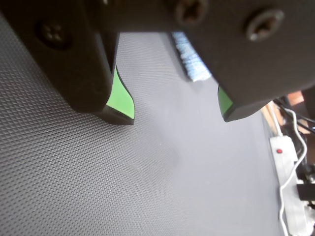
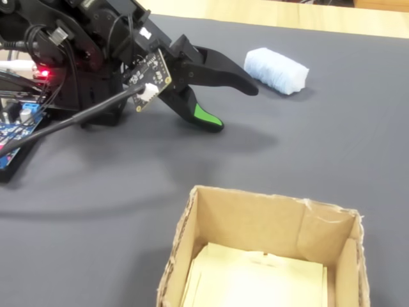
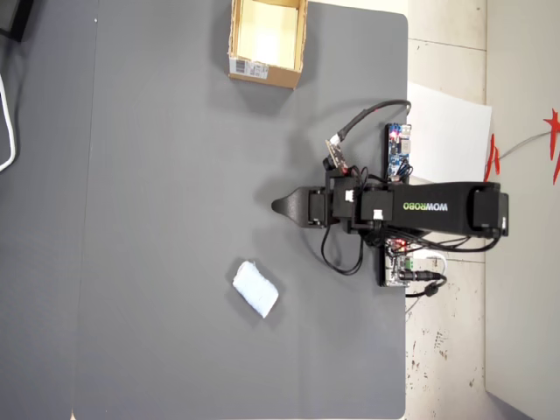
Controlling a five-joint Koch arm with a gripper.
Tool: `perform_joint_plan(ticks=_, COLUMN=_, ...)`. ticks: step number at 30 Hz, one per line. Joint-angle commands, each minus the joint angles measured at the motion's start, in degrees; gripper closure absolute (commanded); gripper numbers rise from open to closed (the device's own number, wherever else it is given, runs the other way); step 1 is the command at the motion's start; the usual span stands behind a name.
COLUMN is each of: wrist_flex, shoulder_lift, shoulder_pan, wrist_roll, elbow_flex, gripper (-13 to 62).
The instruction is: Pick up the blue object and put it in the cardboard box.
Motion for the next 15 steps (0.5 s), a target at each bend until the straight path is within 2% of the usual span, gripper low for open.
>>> perform_joint_plan(ticks=1, wrist_flex=6.7, shoulder_lift=5.1, shoulder_pan=0.4, wrist_roll=-3.1, elbow_flex=2.3, gripper=14.1)
perform_joint_plan(ticks=15, wrist_flex=6.7, shoulder_lift=5.1, shoulder_pan=0.4, wrist_roll=-3.1, elbow_flex=2.3, gripper=14.4)
